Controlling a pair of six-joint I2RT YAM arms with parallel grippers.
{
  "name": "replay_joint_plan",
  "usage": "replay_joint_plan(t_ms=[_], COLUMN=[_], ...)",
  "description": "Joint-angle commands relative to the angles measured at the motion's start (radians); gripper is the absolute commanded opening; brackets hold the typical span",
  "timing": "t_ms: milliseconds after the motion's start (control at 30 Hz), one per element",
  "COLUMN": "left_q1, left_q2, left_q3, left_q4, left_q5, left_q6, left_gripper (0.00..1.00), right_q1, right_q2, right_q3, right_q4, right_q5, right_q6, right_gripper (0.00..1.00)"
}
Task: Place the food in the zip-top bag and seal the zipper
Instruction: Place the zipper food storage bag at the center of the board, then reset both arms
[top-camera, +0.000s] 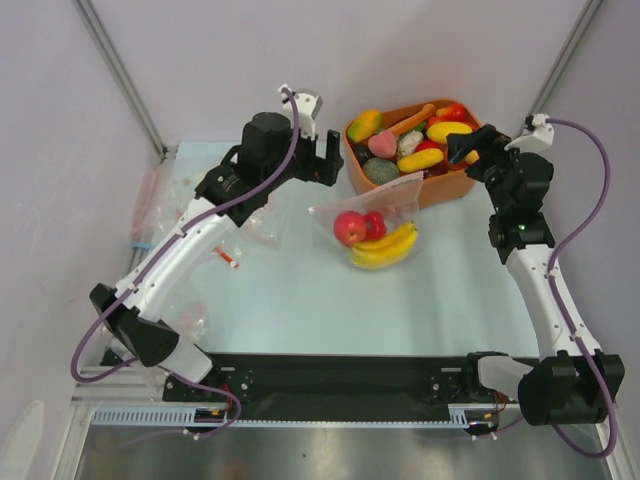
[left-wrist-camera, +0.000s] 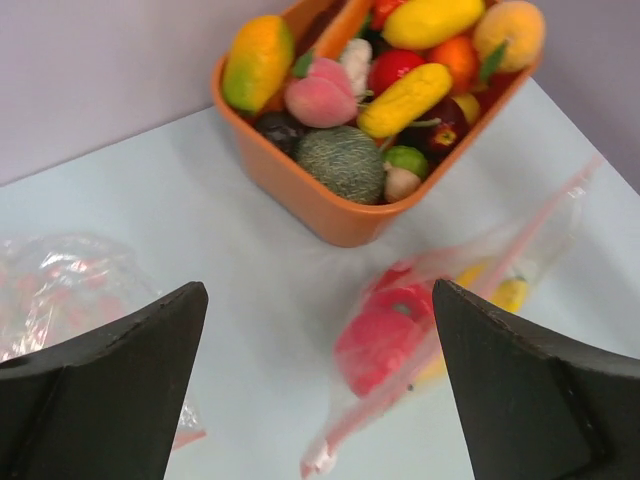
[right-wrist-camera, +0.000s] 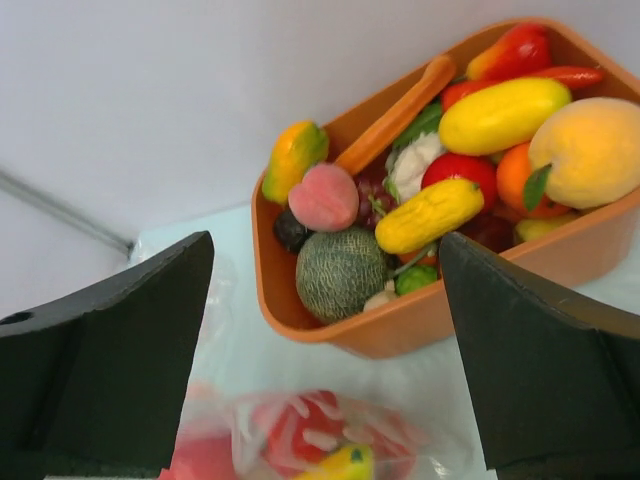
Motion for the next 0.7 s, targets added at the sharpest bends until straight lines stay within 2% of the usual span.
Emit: replay_joint_plan(t_ms=[0, 100, 167, 300, 400, 433, 533, 667], left_q1=[0.006, 0.006, 0.006, 0.009, 0.011, 0.011, 0.012, 0.014], left_q2=[-0.103, -0.221, -0.322, -0.483, -0.592, -0.623, -0.721, -0.763], left_q3=[-0.047, -0.179, -0.312, -0.532, -0.710, -0.815, -0.990, -1.058], left_q4=[0.005, 0.052, 0.090, 0.166, 0.189, 0.228, 0.333, 0.338], left_q5=[-0.186, -0.195, -0.182, -0.186, -0.246, -0.252, -0.251, -0.278], left_q6=[-0.096, -0.216, -0.262, -0.363, -0.544, -0.557, -0.537, -0.515], left_gripper=[1.00, 1.00, 1.00, 1.00, 1.00, 1.00, 1.00, 1.00], right_q1=[-0.014, -0.025, -0.025, -0.026, -0.025, -0.025, -0.025, -0.026], right_q2=[-0.027, -0.033, -0.042, -0.084, -0.130, -0.142, -0.177, -0.191], right_q3=[0.134, 0.195, 0.203, 0.191, 0.136, 0.095, 0.048, -0.011], right_q4=[-0.162, -0.381, -0.471, -0.607, -0.646, -0.651, -0.678, -0.709], right_q5=[0.208, 0.166, 0.121, 0.145, 0.178, 0.181, 0.191, 0.172], right_q6=[0.188, 0.268, 0.249, 0.280, 0.287, 0.284, 0.290, 0.301], right_gripper=[1.00, 1.00, 1.00, 1.00, 1.00, 1.00, 1.00, 1.00])
